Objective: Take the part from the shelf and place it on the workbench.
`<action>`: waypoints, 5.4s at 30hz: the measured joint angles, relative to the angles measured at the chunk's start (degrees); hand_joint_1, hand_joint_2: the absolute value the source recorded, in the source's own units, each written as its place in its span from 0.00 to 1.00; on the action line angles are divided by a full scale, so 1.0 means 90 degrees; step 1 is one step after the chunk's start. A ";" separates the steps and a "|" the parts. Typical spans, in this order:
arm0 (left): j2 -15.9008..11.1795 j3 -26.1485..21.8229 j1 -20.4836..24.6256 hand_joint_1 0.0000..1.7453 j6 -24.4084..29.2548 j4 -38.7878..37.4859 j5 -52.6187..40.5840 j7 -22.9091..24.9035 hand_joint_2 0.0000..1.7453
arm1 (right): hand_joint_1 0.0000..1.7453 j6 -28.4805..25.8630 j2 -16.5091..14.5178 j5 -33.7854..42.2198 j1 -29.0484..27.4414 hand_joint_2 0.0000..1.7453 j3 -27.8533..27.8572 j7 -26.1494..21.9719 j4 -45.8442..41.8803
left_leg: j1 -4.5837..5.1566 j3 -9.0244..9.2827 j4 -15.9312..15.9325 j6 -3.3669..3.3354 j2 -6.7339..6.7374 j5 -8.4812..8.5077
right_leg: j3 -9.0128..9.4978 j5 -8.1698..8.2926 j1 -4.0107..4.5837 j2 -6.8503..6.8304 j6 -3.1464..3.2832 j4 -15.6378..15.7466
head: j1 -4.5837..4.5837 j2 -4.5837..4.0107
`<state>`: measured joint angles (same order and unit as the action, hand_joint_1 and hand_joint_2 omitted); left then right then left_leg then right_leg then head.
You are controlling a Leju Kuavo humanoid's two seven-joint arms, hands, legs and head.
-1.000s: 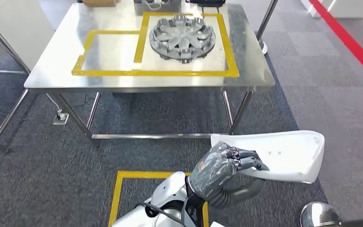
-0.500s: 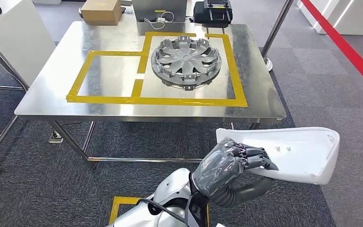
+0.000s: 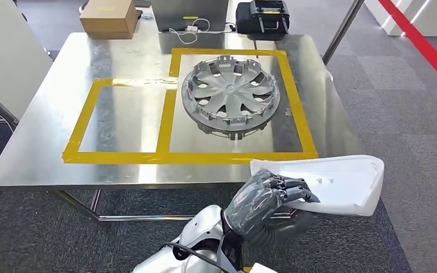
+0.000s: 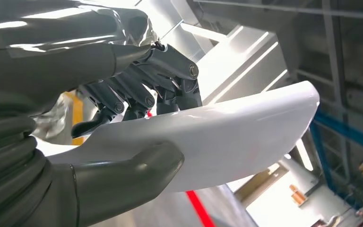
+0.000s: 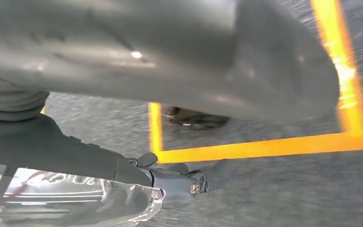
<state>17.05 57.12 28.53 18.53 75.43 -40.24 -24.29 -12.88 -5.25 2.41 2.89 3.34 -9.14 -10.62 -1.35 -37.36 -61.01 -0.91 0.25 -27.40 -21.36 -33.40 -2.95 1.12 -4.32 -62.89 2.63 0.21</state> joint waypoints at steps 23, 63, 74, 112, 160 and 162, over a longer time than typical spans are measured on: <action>-0.0113 -0.0196 -0.0151 1.00 0.0866 -0.0032 -0.0522 0.0070 1.00 | 0.00 0.0052 -0.0058 -0.0324 0.0025 0.00 -0.0181 0.0123 0.0051 | 0.0080 0.0354 -0.0664 0.0165 -0.0084 -0.1363 | -0.1611 0.0957 0.0255 0.0020 0.0536 0.0455 | -0.0089 0.0004; -0.0159 -0.0702 -0.0358 1.00 0.0936 -0.0301 0.0285 -0.0300 1.00 | 0.00 0.0093 -0.0068 -0.0513 0.0056 0.00 -0.0298 0.0143 0.0053 | 0.0065 0.0034 -0.0753 0.0181 -0.0057 -0.0867 | -0.1401 0.0707 0.0129 -0.0065 0.0425 0.0441 | -0.0156 0.0004; -0.0175 -0.0719 -0.0401 1.00 0.0938 -0.0416 0.0195 -0.0269 1.00 | 0.00 0.0104 -0.0074 -0.0531 0.0021 0.00 -0.0308 0.0145 0.0066 | 0.0216 0.0896 0.0675 -0.0053 -0.0090 -0.0322 | -0.1822 0.1137 0.0231 -0.0116 0.0284 0.0605 | -0.0130 0.0004; -0.0120 -0.0789 -0.0348 1.00 0.1178 -0.0491 -0.0582 -0.0075 1.00 | 0.00 0.0183 -0.0023 -0.0591 0.0087 0.00 -0.0322 0.0156 0.0070 | 0.0130 0.0677 0.0457 -0.0177 0.0014 -0.0202 | -0.2387 0.0104 0.0182 -0.0103 0.0107 -0.1343 | -0.0235 0.0004; -0.0429 -0.2131 0.3030 1.00 0.2344 -0.4019 -0.5471 0.2092 1.00 | 0.00 0.0355 -0.0342 -0.0659 0.0260 0.00 -0.0132 0.0124 0.0061 | 0.0242 0.0732 0.0551 -0.0098 0.0014 -0.0179 | -0.1684 0.1274 0.0268 -0.0142 0.0331 0.0712 | -0.0199 0.0004; -0.0451 -0.2104 0.3042 1.00 0.2345 -0.4059 -0.5471 0.2092 1.00 | 0.00 0.0355 -0.0346 -0.0660 0.0260 0.00 -0.0123 0.0124 0.0061 | 0.0242 0.0729 0.0551 -0.0096 0.0013 -0.0178 | -0.1686 0.1275 0.0268 -0.0142 0.0332 0.0712 | -0.0199 0.0004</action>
<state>13.00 38.18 55.91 39.64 38.90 -89.48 -5.46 -9.69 -8.36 -3.53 5.23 2.23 -8.02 -10.08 0.83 -30.79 -56.05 -1.77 0.37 -29.00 -36.53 -21.93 -0.53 -0.16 -1.33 -56.48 0.84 0.24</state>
